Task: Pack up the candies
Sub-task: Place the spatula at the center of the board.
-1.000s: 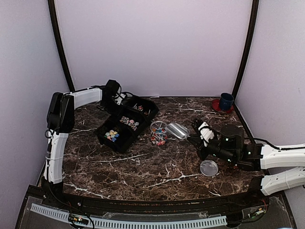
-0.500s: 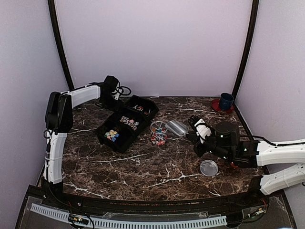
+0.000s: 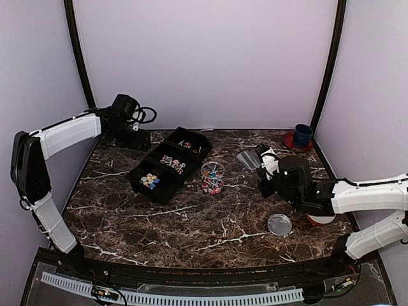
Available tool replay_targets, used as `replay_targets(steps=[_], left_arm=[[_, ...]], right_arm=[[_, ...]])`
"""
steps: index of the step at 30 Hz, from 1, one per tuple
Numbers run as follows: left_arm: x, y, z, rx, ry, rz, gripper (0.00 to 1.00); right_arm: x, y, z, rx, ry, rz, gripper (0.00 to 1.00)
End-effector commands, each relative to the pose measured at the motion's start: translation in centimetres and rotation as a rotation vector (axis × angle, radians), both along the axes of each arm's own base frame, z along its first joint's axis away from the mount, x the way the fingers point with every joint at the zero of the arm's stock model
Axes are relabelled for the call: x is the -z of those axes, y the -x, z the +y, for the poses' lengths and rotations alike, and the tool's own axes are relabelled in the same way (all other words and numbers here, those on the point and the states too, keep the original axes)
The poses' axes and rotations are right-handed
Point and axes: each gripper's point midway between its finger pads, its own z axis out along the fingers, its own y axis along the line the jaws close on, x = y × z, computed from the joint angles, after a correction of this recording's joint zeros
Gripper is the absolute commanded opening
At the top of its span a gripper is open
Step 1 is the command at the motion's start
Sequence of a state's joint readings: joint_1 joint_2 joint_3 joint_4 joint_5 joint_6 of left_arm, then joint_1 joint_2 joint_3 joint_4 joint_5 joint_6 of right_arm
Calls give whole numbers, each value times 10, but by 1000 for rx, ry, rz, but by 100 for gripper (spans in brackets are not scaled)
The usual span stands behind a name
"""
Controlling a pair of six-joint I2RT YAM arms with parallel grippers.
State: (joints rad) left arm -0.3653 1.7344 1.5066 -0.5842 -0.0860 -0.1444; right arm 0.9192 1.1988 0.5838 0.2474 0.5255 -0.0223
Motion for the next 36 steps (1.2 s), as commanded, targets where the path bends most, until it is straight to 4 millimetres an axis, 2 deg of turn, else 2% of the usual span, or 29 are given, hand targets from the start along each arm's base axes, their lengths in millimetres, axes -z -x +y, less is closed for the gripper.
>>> replay_targets(steps=[1,6,14,20,24,33,36], left_arm=[[28,40,3,10,-79,73,78],[62,67,22,0,-173,132,79],[88,58,37,-21,-233,195,79],[93,41,54,-74,-259,207,78],[91,21,68,-120,-285,200,78],[90,-32,79,-172,-286,168,78],[96,-48,85,-188,-299,175,78]], right_arm=[[-19,-24,-3,77,-112,-25,0],[-6,-42,-10,135,-145,22,0],[11,-64,-21,183,-167,70,0],[27,-74,-26,192,-174,103,0],[39,-80,-23,186,-179,134,0],[60,-93,-24,201,-153,180,0],[63,-98,-27,210,-156,194,0]])
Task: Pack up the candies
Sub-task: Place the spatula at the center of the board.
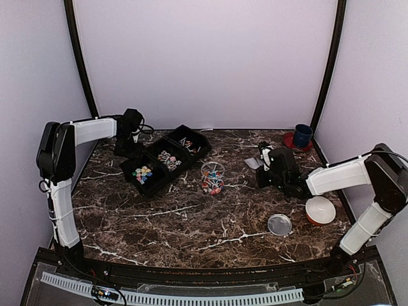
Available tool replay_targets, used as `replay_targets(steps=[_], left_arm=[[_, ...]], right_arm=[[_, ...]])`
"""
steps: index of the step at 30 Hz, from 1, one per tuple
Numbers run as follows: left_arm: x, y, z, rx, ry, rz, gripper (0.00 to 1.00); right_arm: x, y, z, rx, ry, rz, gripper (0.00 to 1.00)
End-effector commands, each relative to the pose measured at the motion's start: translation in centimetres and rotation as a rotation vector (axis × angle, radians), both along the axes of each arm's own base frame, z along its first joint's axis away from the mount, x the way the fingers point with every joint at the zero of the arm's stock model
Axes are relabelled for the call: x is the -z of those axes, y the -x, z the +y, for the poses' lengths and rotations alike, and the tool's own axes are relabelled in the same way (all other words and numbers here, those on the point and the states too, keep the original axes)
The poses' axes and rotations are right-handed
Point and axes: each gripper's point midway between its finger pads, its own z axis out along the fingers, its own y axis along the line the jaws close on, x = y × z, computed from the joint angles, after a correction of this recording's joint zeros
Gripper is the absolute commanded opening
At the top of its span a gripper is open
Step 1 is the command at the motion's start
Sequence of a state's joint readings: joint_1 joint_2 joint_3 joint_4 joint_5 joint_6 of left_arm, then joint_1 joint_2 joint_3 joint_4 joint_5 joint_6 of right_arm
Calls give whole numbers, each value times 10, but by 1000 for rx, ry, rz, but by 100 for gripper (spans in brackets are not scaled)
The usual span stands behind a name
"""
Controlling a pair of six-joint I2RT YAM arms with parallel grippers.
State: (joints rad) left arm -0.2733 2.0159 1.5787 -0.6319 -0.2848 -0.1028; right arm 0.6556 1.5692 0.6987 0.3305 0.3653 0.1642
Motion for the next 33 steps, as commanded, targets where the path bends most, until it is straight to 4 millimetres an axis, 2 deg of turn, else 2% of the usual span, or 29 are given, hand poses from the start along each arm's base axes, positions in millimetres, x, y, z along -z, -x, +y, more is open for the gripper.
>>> replay_targets(steps=[1,4,7,12,17,22,25,30,33], left_arm=[[-1,-23,17,-32,-41,-12,78],[10,-32,28,-60,-45,2,78],[12,-37,31,-73,-48,-6,78],[-6,-39,26,-85,-9,-24,78],[-39,-35,17,-84,70,-83,80],[-77,-19,6,-65,154,-152,80],[-91,-5,-7,-24,178,-183,80],[-115,34,-39,67,191,-228,80],[-127,59,-51,113,192,-256,80]], right_arm=[[-3,-18,2,20,-47,-13,0],[7,-21,0,24,-53,18,0],[16,-24,2,23,-59,46,0],[28,-29,4,23,-54,86,3],[33,-33,7,14,-62,111,12],[37,-34,11,9,-66,137,16],[40,-34,12,6,-68,151,16],[37,-30,11,0,-70,155,17],[30,-28,10,-3,-68,144,18]])
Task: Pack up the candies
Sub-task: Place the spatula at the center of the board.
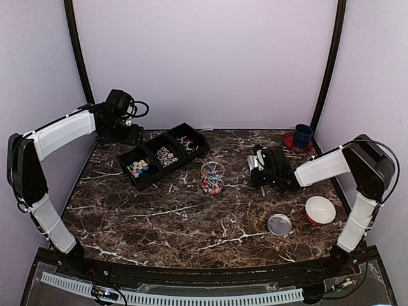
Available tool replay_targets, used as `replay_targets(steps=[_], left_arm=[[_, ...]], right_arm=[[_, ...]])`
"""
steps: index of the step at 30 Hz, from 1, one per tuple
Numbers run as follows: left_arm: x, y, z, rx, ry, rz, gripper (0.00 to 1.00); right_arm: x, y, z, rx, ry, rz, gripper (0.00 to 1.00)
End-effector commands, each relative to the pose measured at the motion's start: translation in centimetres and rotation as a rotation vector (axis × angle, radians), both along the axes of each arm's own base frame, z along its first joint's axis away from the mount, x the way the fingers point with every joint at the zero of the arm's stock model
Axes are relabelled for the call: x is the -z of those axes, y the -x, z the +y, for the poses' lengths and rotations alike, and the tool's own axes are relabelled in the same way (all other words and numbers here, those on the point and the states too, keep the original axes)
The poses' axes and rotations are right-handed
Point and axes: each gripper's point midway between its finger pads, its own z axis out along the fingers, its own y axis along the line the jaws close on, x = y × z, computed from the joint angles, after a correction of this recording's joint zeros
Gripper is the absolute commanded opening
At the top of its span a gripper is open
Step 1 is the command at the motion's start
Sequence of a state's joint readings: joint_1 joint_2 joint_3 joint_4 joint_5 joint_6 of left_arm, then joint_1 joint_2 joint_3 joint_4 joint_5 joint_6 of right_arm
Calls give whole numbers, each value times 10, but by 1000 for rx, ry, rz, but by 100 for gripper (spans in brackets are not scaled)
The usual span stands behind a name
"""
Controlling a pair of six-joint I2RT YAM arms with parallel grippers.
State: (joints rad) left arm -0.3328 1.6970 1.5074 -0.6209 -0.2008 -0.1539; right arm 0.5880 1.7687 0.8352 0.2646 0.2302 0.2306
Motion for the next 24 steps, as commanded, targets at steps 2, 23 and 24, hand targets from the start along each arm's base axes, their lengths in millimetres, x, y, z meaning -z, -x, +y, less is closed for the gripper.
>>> replay_targets(steps=[2,23,24], left_arm=[[-16,44,-22,77,27,-38,81],[22,126,-51,316,128,-64,88],[23,127,-51,316,129,-61,89]], right_arm=[[-23,-2,0,0,-25,-30,19],[-116,34,47,-188,-168,-14,57],[-120,35,53,-199,-197,-12,63]])
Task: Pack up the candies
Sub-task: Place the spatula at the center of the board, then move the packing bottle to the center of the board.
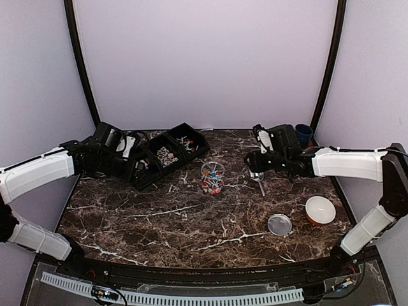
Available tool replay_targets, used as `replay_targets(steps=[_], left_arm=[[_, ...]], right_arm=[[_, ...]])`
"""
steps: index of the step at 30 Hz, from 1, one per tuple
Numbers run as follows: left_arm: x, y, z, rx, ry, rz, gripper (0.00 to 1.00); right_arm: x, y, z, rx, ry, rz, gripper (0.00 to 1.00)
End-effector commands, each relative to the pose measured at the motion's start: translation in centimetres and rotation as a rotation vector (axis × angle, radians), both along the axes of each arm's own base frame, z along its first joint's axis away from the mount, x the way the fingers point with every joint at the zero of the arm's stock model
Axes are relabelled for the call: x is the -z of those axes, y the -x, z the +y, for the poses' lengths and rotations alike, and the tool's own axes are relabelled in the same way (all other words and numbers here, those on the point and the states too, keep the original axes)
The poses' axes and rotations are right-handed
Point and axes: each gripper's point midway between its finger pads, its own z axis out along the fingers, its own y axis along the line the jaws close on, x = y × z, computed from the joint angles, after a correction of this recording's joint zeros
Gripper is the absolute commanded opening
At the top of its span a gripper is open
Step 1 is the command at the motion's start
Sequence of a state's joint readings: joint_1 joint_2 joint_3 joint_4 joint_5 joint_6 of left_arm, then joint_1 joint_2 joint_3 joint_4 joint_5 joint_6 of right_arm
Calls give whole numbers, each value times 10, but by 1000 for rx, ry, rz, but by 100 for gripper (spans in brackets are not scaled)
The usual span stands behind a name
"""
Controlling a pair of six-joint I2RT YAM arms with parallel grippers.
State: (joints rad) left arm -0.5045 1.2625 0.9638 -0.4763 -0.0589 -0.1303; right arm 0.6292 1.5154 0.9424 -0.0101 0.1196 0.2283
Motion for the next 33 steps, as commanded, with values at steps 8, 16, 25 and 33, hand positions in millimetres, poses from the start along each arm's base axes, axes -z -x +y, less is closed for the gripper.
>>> replay_targets(steps=[8,16,25,33], left_arm=[[-15,-5,0,4,23,-100,95],[-29,-6,8,-47,39,-160,99],[-32,-6,12,-65,35,-183,99],[-27,-7,14,-60,9,-169,99]], right_arm=[[-42,0,63,-147,-225,29,98],[-36,-20,110,-254,-313,102,98],[-6,-31,146,-330,-371,211,98],[15,-15,160,-419,-374,285,98]])
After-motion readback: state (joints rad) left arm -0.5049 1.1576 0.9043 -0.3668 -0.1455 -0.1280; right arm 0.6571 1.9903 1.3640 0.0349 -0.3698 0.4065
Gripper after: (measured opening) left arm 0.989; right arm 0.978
